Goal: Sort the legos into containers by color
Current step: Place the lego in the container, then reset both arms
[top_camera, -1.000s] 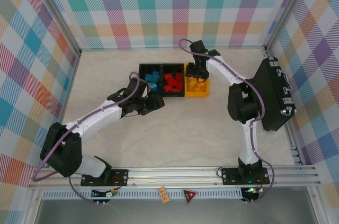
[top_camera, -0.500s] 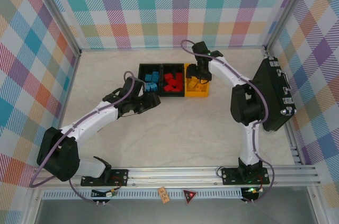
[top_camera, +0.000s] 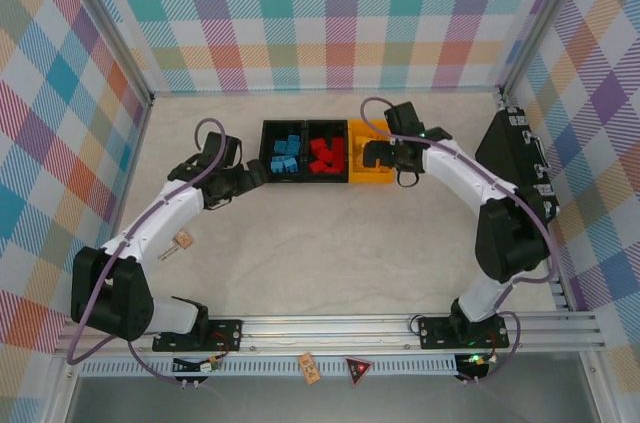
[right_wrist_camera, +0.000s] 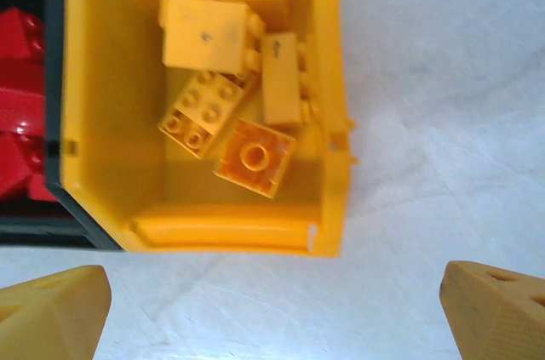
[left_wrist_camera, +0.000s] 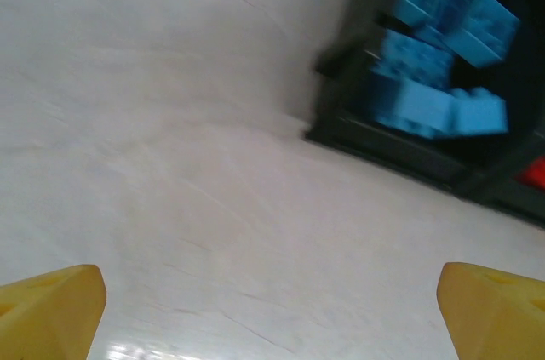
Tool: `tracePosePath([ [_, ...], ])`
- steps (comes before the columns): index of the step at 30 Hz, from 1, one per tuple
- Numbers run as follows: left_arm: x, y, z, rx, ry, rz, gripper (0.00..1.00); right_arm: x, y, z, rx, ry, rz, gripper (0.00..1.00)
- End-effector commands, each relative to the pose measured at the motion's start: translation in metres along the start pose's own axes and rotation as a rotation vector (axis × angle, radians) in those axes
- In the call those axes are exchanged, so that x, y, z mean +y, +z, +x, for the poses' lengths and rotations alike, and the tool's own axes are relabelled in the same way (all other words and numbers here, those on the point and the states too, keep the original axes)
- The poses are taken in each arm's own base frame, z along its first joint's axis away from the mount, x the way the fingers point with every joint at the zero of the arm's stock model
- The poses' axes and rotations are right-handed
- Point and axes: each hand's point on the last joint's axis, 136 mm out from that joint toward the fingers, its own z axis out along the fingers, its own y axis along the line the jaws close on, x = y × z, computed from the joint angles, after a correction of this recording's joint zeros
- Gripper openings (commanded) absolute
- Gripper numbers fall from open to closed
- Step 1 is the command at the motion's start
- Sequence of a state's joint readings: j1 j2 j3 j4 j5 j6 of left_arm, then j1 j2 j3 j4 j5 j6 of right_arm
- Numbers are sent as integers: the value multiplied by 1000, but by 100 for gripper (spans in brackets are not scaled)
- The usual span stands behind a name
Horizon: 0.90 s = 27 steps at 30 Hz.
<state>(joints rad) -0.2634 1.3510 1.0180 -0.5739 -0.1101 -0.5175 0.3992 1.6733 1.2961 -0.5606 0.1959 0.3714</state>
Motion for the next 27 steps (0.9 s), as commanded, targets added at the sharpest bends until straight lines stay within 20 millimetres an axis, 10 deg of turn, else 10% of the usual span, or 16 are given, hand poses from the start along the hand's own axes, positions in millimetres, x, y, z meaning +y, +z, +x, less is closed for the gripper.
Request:
tracePosePath([
  [1,42,-12,-42,-145,37,-175,99,-21,-12,-15,-144,-21,87,99],
  [9,102,-4,-88,-412,111,-306,99,-73,-27,-23,-526,-141,299,99],
  [17,110,68,-62,-455,77,-239,100,-92,-20,-32,-682,-242,390,99],
  [27,75,71,-59,-611,256,-168,100,-115,2,9,-626,-177,236,99],
])
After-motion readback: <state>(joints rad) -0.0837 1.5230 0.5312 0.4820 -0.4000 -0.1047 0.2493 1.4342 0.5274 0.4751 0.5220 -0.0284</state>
